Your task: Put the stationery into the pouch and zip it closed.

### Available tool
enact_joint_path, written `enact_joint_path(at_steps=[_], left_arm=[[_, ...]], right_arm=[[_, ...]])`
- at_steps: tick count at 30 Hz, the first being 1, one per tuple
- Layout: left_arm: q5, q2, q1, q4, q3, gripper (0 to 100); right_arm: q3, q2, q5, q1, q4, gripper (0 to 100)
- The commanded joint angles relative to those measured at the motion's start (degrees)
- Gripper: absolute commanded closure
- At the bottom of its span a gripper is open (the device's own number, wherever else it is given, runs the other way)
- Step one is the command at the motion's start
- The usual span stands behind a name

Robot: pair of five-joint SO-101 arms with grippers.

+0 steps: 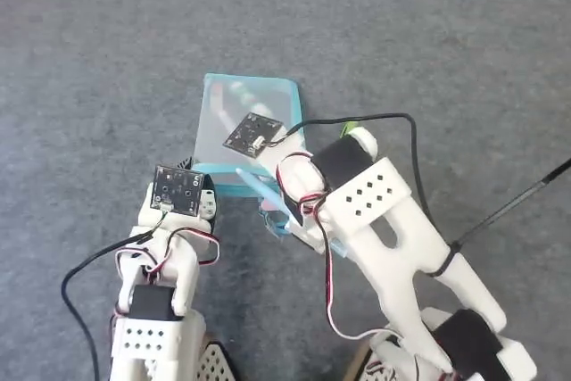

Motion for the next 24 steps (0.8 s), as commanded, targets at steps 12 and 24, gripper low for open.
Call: enact_joint_path(at_steps=[12, 24], left_arm=[[-0.6, -1.0, 0.4, -1.8, -0.9, 99], [-0.6, -1.0, 0.4, -1.8, -0.9, 99]], right_arm=[[0.2, 0.2, 1.0, -0.6, 1.9, 99.3], [-2.5, 2.0, 0.4, -0.6, 2.2, 99.3]])
